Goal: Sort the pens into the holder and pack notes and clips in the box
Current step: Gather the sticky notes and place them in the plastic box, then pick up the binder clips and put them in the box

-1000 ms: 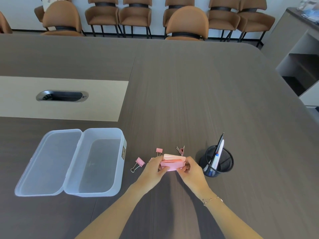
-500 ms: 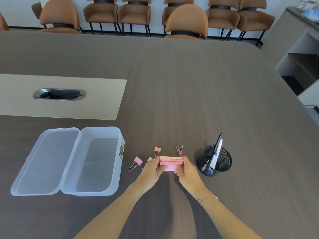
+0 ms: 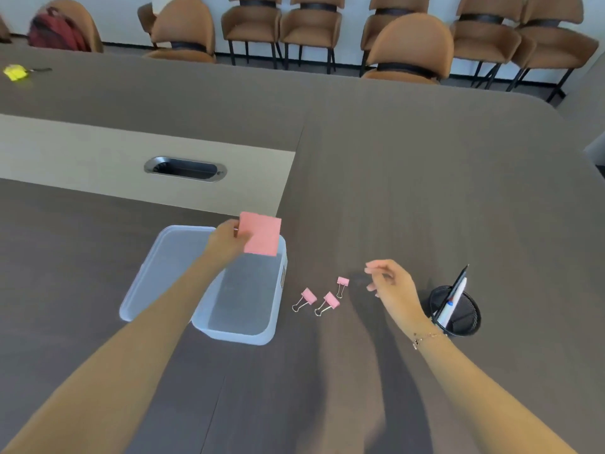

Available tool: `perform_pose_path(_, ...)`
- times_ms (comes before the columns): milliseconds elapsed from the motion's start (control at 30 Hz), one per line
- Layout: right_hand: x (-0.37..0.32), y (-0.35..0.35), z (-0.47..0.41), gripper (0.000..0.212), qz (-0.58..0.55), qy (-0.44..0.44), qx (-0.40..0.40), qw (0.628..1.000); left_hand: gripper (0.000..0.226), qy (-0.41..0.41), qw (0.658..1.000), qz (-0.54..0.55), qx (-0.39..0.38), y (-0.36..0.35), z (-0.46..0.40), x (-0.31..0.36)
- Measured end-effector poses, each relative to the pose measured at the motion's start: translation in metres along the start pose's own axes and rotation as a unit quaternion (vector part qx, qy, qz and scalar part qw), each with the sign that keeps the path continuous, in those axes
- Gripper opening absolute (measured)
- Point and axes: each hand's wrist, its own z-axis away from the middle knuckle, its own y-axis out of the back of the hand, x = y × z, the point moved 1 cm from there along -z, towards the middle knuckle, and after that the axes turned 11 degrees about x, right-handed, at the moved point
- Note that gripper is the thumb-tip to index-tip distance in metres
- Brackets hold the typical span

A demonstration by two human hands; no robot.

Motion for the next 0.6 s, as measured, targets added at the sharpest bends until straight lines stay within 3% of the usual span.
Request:
perform_pose_path(133,0.020,-0.009,0.004,0.031,0.023,-0.049,0.005,0.999,0.032,0.053,0.990,-0.106,-0.074,-0.021,-0.009,-0.039)
perform_pose_path(300,0.042,-0.017,-0.002,0.038,0.064,-0.050,0.016,0.997,0.010,0.045,0.992,-0.066,-0.102,-0.067,-0.018,-0.054)
perform_pose_path(467,0.054,-0.013,-0.006,0.037,0.093,-0.009,0.041,0.995,0.010,0.048,0.996,-0.066,-0.042,-0.083,-0.016,-0.060)
perform_pose_path(533,0.057,-0.009,-0.011,0.036,0.118,0.013,0.064,0.991,0.021,0.014,0.995,-0.089,0.035,-0.073,-0.015,-0.048)
perform_pose_path(600,0.057,-0.005,-0.016,0.028,0.155,0.026,0.080,0.984,0.025,-0.055,0.992,-0.030,0.110,-0.061,-0.009,-0.018)
